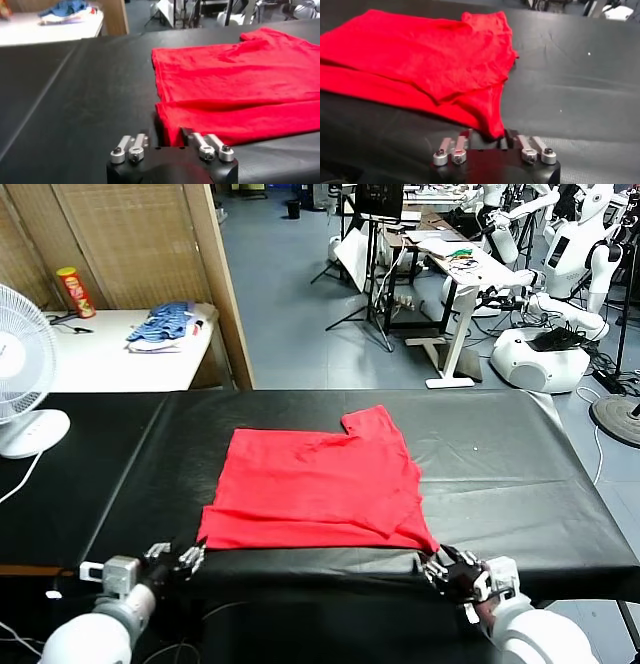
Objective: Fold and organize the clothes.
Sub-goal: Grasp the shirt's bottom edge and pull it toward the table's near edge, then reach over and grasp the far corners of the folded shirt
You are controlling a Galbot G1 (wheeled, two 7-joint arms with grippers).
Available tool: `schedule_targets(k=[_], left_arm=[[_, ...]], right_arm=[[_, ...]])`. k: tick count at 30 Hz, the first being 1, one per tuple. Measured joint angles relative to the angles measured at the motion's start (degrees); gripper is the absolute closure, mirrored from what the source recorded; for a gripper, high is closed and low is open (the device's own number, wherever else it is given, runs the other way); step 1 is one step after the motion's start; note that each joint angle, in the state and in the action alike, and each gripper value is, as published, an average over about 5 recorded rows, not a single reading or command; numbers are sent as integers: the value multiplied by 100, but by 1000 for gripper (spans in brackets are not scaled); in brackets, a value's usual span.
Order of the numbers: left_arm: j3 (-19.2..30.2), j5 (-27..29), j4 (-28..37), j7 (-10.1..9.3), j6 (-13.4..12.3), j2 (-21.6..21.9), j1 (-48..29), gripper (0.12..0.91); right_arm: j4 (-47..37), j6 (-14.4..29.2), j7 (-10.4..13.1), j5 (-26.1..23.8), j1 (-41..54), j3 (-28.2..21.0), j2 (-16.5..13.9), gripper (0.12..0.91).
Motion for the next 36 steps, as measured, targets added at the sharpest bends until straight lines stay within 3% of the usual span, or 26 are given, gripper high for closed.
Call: schedule_targets(k=[3, 8, 14, 19, 28, 36], left_arm=[[-12, -210, -25, -4, -29, -3, -302, 240], [255, -428, 465, 27, -53, -35, -1471, 232], [909, -615, 1699, 17, -130, -159, -3127, 232], [1546, -601, 2827, 55, -70, -348, -4307, 232], [2312, -274, 4612, 367, 57, -753, -5629, 232], [2585, -166, 5480, 730, 142, -862, -6093, 232]], right_arm=[[-512, 357, -66, -23, 696, -198, 85, 227], [-1563, 618, -56, -186, 1996, -871, 250, 227], [-3020, 652, -36, -253, 3385, -1685, 517, 227], [-4173, 686, -256, -463, 4385, -2160, 813, 227], [-6093, 780, -593, -743, 5614, -2714, 1424, 227], [-7256, 808, -718, -951, 6107, -2796, 1921, 227]])
